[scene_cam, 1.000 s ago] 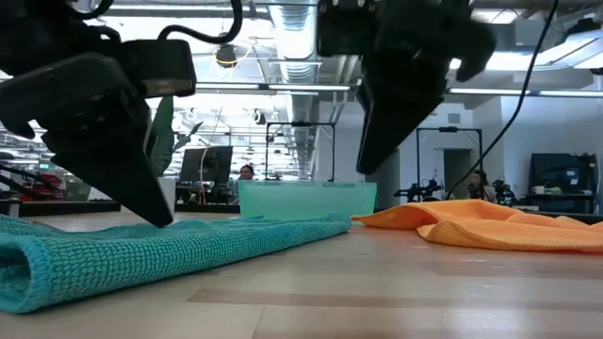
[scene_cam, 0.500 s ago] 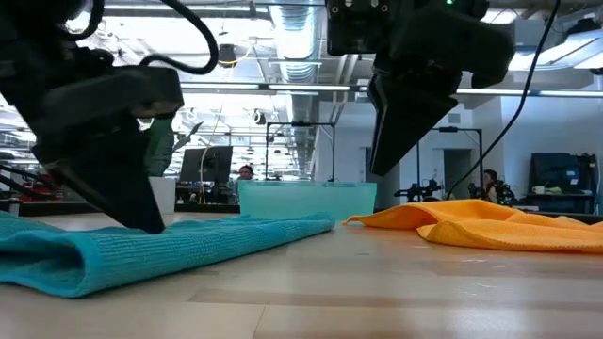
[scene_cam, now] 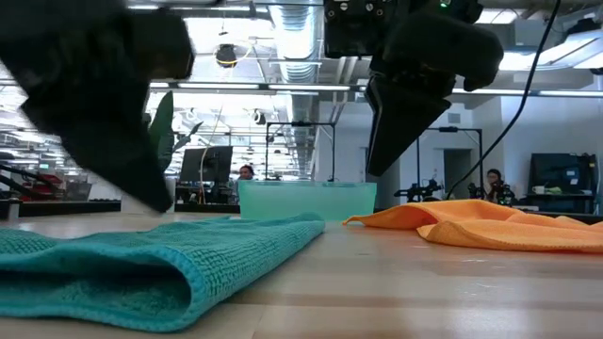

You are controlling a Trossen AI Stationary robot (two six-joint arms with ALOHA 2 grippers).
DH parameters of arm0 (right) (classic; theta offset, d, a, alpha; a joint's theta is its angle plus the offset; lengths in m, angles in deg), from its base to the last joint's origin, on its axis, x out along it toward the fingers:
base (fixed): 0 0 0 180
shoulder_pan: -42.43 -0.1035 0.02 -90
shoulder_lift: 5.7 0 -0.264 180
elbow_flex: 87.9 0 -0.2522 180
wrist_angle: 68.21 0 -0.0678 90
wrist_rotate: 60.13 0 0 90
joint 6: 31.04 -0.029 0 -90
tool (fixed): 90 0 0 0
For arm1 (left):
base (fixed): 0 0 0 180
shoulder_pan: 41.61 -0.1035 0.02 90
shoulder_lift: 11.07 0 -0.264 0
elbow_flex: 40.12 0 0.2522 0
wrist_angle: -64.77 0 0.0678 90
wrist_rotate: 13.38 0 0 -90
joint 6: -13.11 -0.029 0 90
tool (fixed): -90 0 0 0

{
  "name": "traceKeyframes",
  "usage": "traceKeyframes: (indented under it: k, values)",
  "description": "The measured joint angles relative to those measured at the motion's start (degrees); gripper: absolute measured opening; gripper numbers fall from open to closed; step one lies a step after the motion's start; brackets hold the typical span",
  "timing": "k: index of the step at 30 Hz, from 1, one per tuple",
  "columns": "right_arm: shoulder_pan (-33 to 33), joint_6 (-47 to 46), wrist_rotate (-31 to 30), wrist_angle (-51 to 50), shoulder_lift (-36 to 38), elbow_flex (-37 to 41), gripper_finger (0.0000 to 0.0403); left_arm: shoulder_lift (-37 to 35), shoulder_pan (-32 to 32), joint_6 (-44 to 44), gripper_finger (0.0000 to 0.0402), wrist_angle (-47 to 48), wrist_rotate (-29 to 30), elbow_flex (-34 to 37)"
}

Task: Roll microfiber towels into tight, uniform cylinder then place into a basket
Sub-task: Roll the blue microfiber cloth

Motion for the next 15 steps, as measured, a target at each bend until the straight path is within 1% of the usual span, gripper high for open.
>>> traceKeyframes:
  k: [3,5,7,11,15]
  values:
    - [-0.03,1.54,0.03,2.82,-0.01,0.01,0.0097,-0.01,0.26,-3.41,0.0139,1.73,1.80,-1.22]
    - [-0.13,3.30,0.03,6.02,-0.03,0.02,0.0097,-0.03,0.67,-3.67,0.0139,4.20,3.35,-2.18]
    - [-0.13,4.65,0.02,9.35,-0.05,0.02,0.0097,-0.06,1.25,-2.76,0.0139,8.89,4.21,-3.22]
    - [0.26,5.00,0.04,13.03,-0.05,0.33,0.0097,-0.08,2.87,3.20,0.0139,19.88,6.19,-5.78]
    - [1.07,6.09,0.02,17.48,-0.13,3.96,0.0097,-0.12,5.34,10.39,0.0139,30.99,9.50,-8.15]
